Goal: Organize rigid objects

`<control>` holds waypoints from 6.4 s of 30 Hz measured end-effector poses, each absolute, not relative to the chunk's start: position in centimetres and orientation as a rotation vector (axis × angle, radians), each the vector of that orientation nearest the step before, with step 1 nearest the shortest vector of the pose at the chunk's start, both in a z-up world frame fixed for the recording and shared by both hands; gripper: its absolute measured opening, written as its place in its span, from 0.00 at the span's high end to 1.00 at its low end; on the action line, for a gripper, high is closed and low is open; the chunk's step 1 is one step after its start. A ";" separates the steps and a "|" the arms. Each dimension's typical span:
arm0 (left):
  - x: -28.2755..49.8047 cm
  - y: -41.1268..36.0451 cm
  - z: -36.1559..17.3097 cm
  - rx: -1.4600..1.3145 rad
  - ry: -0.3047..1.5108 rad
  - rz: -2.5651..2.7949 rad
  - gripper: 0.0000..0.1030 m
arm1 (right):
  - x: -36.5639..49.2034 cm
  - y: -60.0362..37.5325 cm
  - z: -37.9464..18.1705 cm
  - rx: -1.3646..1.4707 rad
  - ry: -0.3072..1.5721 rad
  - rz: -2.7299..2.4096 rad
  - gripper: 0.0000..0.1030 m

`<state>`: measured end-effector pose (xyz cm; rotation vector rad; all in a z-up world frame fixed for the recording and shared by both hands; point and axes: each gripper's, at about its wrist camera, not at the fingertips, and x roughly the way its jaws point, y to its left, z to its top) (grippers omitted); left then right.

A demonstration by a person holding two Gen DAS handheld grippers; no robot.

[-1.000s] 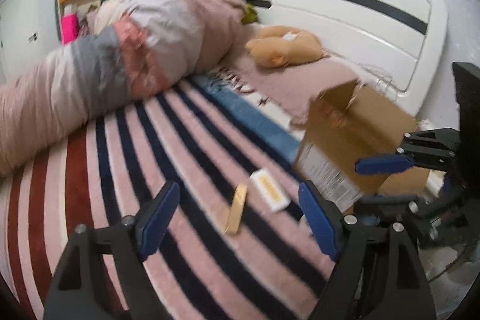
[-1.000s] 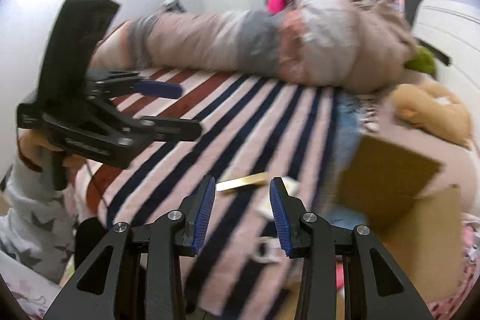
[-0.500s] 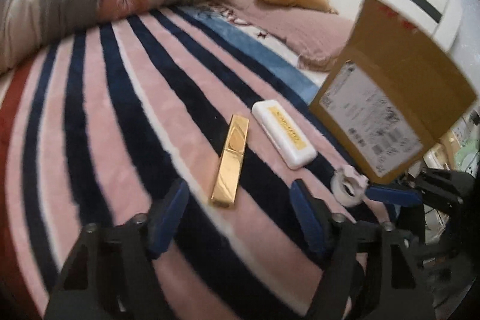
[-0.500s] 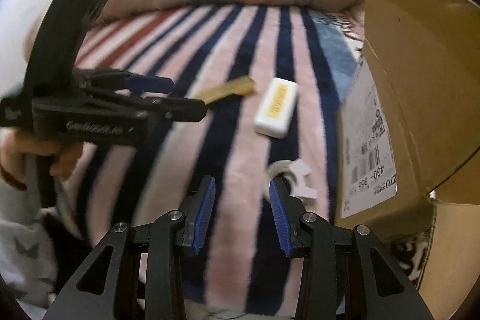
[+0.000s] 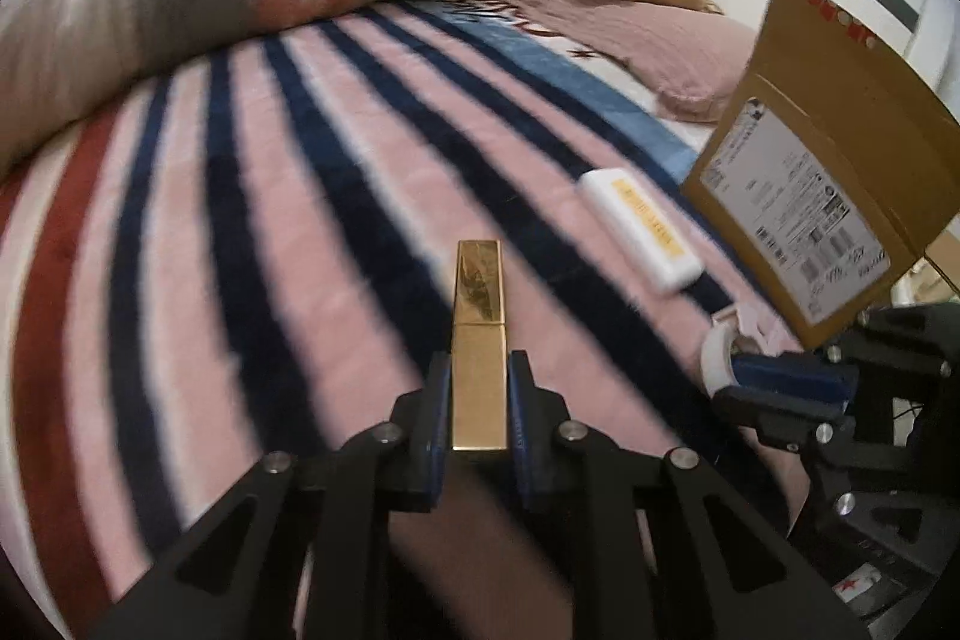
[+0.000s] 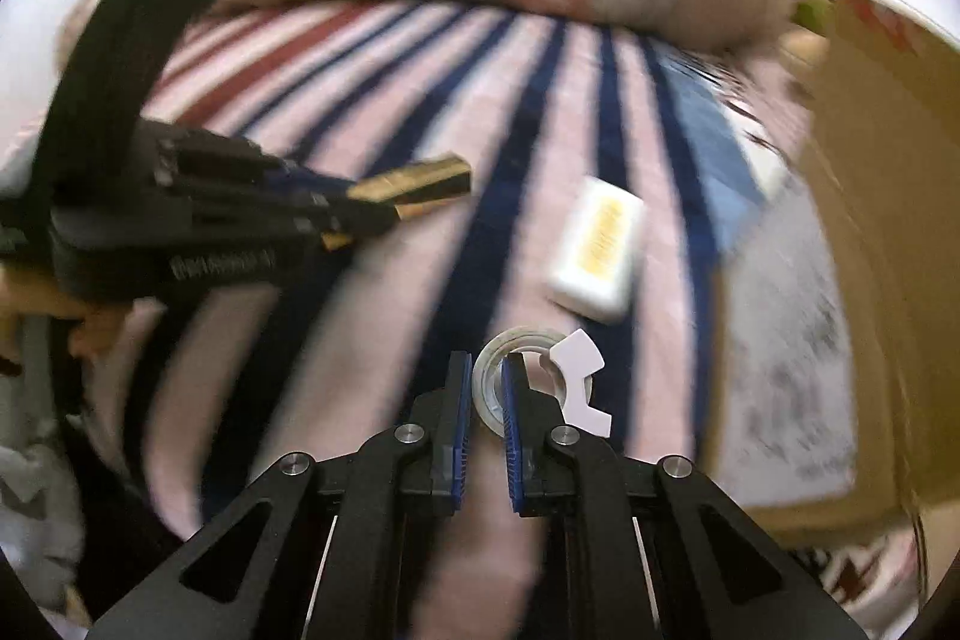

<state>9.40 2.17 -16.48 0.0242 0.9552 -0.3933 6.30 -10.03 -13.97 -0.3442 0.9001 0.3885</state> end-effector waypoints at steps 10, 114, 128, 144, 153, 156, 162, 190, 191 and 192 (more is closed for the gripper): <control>7.0 5.7 -17.7 -0.053 0.986 -0.307 0.80 | 5.1 -8.6 -13.7 -0.367 0.846 0.455 0.44; 5.0 1.2 0.9 -0.215 0.681 -0.656 0.35 | 2.2 -11.8 -0.9 -0.252 0.590 0.606 0.70; 9.3 -17.7 1.1 -0.035 0.804 -0.763 0.68 | 3.3 -27.2 -0.5 -0.134 0.540 0.542 0.70; 8.8 -18.2 1.9 0.016 0.757 -0.616 0.22 | 4.8 -30.9 -2.0 -0.080 0.679 0.506 0.61; 4.7 -12.5 4.4 -0.021 0.627 -0.371 0.14 | 4.0 -30.3 2.2 -0.131 0.562 0.553 0.36; 3.3 -10.3 4.9 -0.033 0.581 -0.248 0.02 | 3.5 -29.8 3.7 -0.155 0.485 0.599 0.25; 1.7 -6.6 4.3 -0.060 0.531 -0.056 0.01 | 3.3 -28.9 4.7 -0.154 0.430 0.688 0.16; 0.9 -4.6 2.7 -0.104 0.552 0.018 0.01 | 4.1 -28.9 3.4 -0.120 0.465 0.674 0.16; 0.9 -4.6 2.6 -0.104 0.551 0.019 0.01 | 4.1 -28.9 3.4 -0.118 0.466 0.673 0.16; 1.0 -4.6 2.6 -0.105 0.551 0.021 0.01 | 4.1 -29.0 3.4 -0.119 0.466 0.674 0.16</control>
